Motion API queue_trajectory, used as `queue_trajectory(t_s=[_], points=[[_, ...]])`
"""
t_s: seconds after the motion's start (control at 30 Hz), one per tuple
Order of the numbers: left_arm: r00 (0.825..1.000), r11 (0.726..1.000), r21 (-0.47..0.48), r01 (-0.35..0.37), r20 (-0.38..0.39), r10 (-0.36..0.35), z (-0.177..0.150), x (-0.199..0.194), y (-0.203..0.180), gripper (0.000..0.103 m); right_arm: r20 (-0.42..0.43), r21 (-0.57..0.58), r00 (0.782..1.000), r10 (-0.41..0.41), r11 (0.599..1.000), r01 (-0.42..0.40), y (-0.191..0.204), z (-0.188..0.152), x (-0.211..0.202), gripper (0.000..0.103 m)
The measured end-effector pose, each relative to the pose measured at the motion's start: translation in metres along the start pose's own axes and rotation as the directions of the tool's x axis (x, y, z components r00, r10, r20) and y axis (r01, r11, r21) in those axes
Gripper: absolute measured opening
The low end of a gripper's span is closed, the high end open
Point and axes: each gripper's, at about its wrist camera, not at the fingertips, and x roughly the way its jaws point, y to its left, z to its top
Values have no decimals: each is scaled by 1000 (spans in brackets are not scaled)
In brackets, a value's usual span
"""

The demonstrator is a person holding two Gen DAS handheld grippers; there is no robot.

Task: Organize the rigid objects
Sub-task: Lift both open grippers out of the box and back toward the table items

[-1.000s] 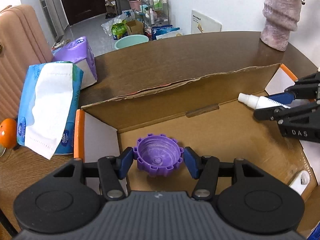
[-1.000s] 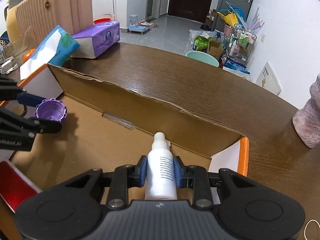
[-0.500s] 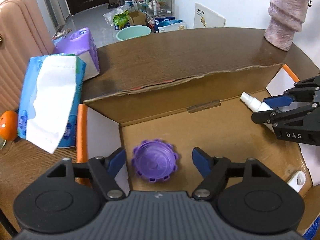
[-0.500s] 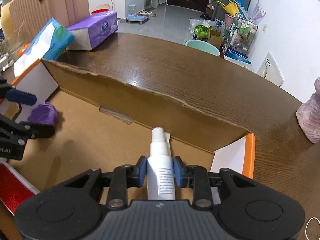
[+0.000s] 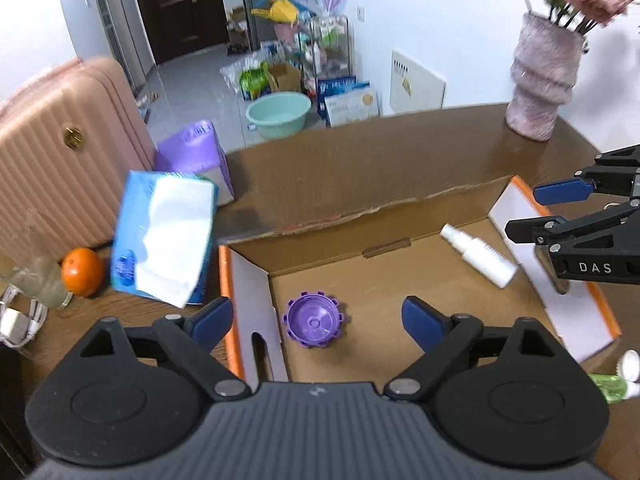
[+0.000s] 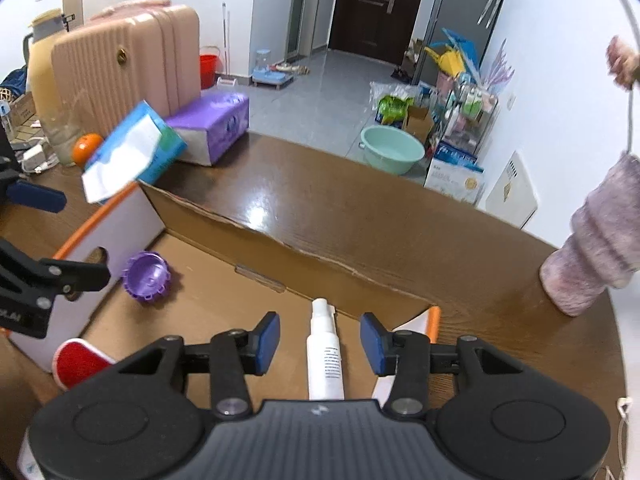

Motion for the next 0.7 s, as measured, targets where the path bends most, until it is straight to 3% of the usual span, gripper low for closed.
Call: queue_trajectory(t_s=[0.4,0.7], points=[[986,1000,10,-23,164,21,-27,-123,-4,99,138,-19,990,-38,999,41,34,-4,-131,44],[946,999,-15,-31,321,34,-70,-211,-12,103,263,-19,964,-31,999,37,76,-28,-223,49]])
